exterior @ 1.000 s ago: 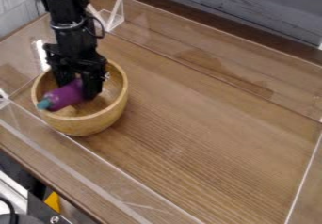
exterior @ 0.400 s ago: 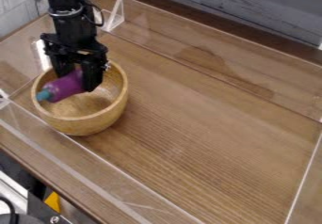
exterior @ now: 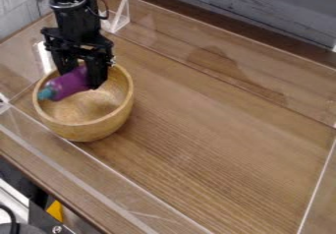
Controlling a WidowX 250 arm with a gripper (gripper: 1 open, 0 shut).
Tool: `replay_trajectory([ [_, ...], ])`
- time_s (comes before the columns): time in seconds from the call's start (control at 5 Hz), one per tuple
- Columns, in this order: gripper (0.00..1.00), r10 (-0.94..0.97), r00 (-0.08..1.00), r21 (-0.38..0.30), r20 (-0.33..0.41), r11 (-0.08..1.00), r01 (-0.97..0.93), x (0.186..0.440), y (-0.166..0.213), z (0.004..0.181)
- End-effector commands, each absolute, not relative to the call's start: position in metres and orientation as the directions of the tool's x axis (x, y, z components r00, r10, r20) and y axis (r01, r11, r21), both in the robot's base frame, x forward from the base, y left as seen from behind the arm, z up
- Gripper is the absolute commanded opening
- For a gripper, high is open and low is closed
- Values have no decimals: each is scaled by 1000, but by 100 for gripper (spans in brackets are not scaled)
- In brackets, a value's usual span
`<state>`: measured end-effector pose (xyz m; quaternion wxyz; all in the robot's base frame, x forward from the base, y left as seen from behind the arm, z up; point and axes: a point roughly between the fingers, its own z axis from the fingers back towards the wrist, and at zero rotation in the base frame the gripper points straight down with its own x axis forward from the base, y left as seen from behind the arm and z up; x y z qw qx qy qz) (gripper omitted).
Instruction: Remove the purple eggplant from inside the brown bowl and put it on the table
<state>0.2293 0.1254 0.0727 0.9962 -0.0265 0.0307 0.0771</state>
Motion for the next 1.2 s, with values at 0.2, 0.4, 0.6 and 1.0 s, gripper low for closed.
replay_trajectory([
  [0.2,0,141,989,-20,33,990,-141,245,118,106],
  [0.4,0,134,990,-19,37,991,-134,249,111,109],
  [0.6,0,123,992,-14,42,992,-123,253,105,109],
  [1.0,0,99,993,-4,57,995,-99,260,94,110],
])
